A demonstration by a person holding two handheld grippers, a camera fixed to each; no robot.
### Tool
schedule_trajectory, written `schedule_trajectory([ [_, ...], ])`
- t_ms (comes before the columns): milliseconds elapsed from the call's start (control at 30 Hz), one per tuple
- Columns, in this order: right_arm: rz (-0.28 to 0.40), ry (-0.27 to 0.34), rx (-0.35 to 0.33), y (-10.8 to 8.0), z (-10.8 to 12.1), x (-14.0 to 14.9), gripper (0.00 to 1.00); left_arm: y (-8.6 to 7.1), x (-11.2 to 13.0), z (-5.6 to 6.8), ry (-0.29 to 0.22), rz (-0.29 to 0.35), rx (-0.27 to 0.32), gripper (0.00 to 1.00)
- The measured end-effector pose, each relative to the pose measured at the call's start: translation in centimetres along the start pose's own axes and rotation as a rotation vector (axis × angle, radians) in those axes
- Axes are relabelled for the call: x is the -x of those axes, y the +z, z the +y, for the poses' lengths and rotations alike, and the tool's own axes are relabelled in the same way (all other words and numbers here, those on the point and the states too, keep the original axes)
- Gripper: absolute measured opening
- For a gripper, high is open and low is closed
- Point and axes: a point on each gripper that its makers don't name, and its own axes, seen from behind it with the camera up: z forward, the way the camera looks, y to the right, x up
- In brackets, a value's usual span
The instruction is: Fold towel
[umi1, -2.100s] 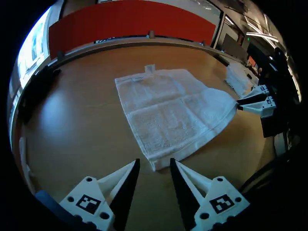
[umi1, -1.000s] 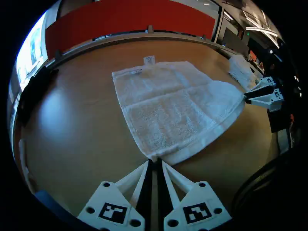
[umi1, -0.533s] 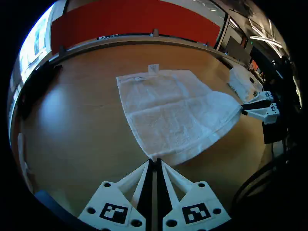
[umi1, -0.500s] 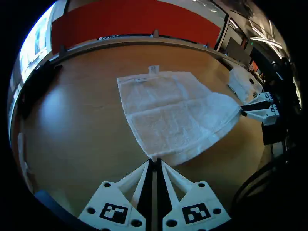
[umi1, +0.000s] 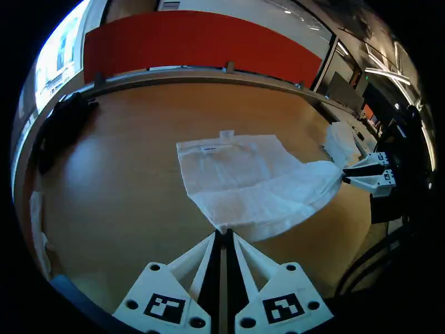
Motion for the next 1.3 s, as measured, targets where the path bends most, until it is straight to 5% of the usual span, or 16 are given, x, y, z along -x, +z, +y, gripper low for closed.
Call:
schedule_trajectory([
  [567,-0.002,0.012,-0.022,-3.7,-1.0,-0.9,0.15,-3.5,-0.1,1.8,-0.035,-0.011,0.032,0.07],
  [1000,-0.005,0.006,-0.018,-2.8,-0.2,-1.4,0.15,-3.0,-0.9,1.3,-0.062,0.002,0.022,0.06],
  [1300,-0.019,-0.003,0.010,-0.6,2.1,-2.0,0.15,-1.0,-3.1,0.4,-0.101,0.018,0.010,0.06],
])
